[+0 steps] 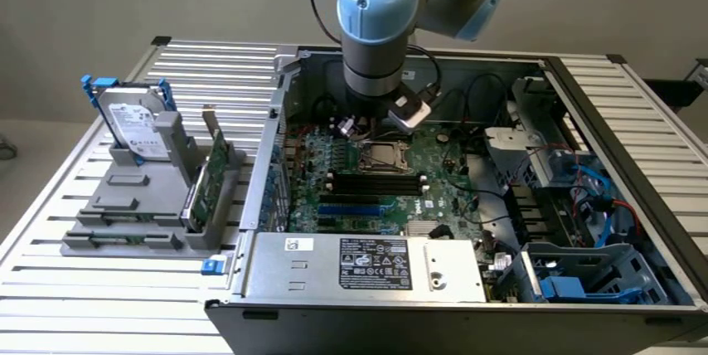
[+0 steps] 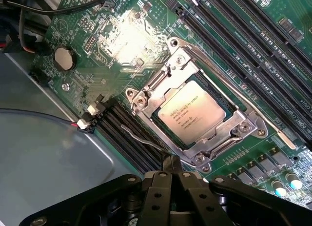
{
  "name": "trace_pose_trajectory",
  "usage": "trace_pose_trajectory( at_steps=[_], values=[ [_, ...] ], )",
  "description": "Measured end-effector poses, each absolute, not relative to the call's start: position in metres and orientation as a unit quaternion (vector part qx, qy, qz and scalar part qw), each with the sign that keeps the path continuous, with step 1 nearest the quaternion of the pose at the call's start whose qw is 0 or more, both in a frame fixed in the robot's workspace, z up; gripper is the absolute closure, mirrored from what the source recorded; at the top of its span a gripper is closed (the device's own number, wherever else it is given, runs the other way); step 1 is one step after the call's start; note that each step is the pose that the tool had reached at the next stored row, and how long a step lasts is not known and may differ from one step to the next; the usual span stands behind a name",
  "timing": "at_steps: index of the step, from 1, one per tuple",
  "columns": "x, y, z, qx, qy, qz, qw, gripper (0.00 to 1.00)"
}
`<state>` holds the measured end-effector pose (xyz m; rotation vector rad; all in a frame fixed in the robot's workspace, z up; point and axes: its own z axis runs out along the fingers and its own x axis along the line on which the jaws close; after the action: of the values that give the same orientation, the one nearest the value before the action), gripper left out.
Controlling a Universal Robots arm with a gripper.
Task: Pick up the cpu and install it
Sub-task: 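Close the cpu cover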
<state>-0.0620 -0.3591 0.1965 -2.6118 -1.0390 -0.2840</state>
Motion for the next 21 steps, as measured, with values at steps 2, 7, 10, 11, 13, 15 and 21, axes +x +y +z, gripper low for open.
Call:
trace_pose_trajectory(
  at_steps=[2, 7, 10, 11, 13, 15, 21],
  values=[
    [-0.060, -0.359, 0.196, -0.912, -0.365, -0.099, 0.157, 0.89],
    [-0.056, -0.359, 0.196, -0.910, -0.370, -0.097, 0.156, 0.89],
    [-0.054, -0.359, 0.196, -0.910, -0.373, -0.096, 0.154, 0.89],
    [-0.054, -0.359, 0.196, -0.910, -0.374, -0.095, 0.153, 0.89],
    [-0.053, -0.359, 0.196, -0.909, -0.376, -0.094, 0.151, 0.89],
    [-0.051, -0.359, 0.196, -0.909, -0.378, -0.093, 0.149, 0.89],
    [-0.050, -0.359, 0.195, -0.909, -0.381, -0.089, 0.143, 0.89]
  ],
)
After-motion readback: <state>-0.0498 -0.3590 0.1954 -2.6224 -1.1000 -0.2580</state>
